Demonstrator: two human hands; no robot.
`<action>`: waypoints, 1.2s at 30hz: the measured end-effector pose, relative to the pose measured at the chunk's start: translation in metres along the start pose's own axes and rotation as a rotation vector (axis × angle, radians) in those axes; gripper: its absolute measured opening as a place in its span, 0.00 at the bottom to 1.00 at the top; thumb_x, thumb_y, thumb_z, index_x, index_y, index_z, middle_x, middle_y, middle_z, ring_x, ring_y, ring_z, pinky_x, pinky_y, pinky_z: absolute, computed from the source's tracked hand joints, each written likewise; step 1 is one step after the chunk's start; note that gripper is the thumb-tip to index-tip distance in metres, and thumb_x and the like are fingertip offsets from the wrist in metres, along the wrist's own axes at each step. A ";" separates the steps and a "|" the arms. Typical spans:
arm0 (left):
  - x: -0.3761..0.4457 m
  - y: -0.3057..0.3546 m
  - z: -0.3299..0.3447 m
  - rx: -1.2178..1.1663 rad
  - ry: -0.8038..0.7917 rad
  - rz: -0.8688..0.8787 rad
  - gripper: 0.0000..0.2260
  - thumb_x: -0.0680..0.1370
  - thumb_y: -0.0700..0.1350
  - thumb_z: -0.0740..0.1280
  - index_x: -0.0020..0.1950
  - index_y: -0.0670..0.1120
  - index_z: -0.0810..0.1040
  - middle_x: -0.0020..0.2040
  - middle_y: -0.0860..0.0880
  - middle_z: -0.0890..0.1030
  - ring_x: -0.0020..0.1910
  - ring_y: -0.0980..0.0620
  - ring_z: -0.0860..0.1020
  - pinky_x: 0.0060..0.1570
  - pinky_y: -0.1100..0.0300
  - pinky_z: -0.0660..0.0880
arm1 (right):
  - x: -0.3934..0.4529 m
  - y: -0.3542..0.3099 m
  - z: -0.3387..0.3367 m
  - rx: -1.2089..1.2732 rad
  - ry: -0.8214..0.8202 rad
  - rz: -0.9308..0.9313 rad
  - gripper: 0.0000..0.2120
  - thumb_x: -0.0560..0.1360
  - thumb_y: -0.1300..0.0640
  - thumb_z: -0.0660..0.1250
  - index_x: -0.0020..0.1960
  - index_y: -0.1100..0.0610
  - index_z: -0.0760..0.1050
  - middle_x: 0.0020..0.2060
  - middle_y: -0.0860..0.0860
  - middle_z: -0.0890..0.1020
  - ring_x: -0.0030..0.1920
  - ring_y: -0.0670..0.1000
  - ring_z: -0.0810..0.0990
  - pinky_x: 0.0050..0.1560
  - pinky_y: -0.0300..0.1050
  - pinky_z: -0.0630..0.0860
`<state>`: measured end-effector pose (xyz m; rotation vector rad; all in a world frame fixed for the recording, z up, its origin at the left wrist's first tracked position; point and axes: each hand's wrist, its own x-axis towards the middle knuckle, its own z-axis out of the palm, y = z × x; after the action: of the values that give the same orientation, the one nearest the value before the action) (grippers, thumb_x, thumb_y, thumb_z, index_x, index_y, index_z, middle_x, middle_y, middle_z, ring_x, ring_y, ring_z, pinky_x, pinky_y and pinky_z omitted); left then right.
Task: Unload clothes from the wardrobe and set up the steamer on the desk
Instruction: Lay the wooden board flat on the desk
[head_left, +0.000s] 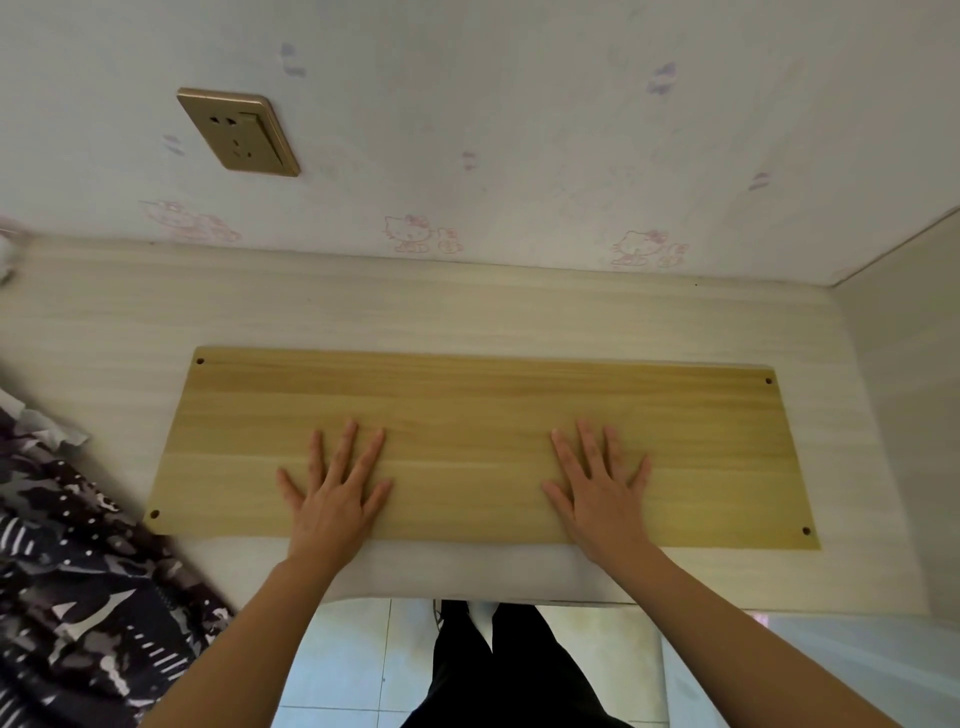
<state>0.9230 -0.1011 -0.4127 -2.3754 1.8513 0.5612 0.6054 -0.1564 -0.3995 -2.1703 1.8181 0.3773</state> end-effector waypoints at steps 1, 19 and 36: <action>0.002 -0.002 -0.001 -0.003 -0.002 0.000 0.28 0.74 0.69 0.38 0.74 0.68 0.38 0.77 0.61 0.38 0.77 0.47 0.37 0.67 0.29 0.45 | 0.001 -0.002 0.000 -0.001 0.003 0.000 0.31 0.76 0.33 0.45 0.76 0.43 0.53 0.77 0.50 0.56 0.75 0.60 0.54 0.63 0.78 0.54; 0.020 -0.013 -0.004 0.000 0.014 0.033 0.27 0.77 0.67 0.44 0.74 0.68 0.39 0.78 0.60 0.41 0.77 0.46 0.37 0.67 0.30 0.43 | 0.013 -0.018 0.001 -0.021 0.019 0.032 0.34 0.73 0.33 0.36 0.77 0.43 0.43 0.78 0.50 0.44 0.77 0.58 0.42 0.68 0.73 0.47; -0.022 0.013 -0.001 -0.034 0.026 0.127 0.22 0.80 0.51 0.59 0.74 0.48 0.64 0.77 0.47 0.59 0.76 0.41 0.53 0.71 0.39 0.53 | -0.066 -0.036 0.000 0.216 -0.025 0.088 0.28 0.81 0.45 0.49 0.77 0.56 0.50 0.77 0.52 0.52 0.77 0.53 0.48 0.75 0.54 0.51</action>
<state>0.9067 -0.0848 -0.4027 -2.3092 2.0306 0.5801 0.6298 -0.0898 -0.3730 -1.9382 1.8519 0.2140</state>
